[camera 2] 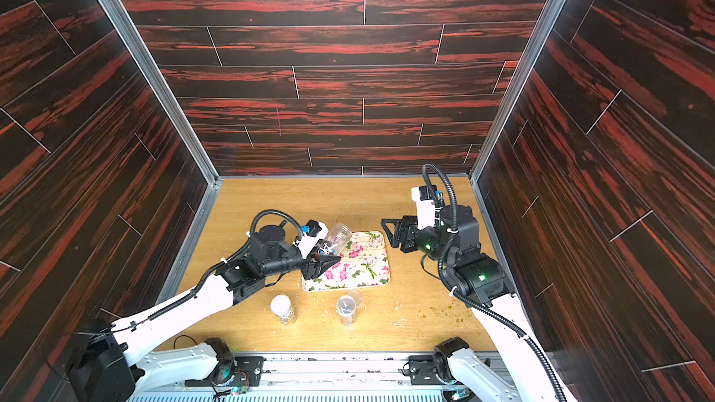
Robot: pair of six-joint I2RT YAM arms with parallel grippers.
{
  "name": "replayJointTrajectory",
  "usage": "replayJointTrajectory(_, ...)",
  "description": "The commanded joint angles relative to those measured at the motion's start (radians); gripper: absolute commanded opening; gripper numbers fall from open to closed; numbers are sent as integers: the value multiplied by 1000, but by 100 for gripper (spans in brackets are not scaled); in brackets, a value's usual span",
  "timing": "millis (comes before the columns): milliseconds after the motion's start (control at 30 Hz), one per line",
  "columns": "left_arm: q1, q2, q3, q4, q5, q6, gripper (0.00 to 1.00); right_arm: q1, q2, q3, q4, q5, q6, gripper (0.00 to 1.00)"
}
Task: Pour the candies out of the jar
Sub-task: 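Pour the candies out of the jar onto the tray.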
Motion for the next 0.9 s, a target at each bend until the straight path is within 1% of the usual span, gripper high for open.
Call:
replayJointTrajectory(0, 4, 43, 33, -81, -17, 52, 43, -6, -29, -17, -11, 8, 12, 74)
replayJointTrajectory(200, 3, 144, 97, -204, -19, 120, 43, -8, -53, -54, -13, 5, 15, 74)
replayJointTrajectory(367, 4, 206, 120, -235, -35, 138, 43, -11, -64, -75, -18, 4, 10, 75)
replayJointTrajectory(500, 4, 238, 130, -249, -51, 146, 43, -16, -68, -85, -24, 4, 7, 75)
replayJointTrajectory(867, 4, 312, 175, -364, -109, 208, 43, -18, -66, -141, 6, -21, 23, 75)
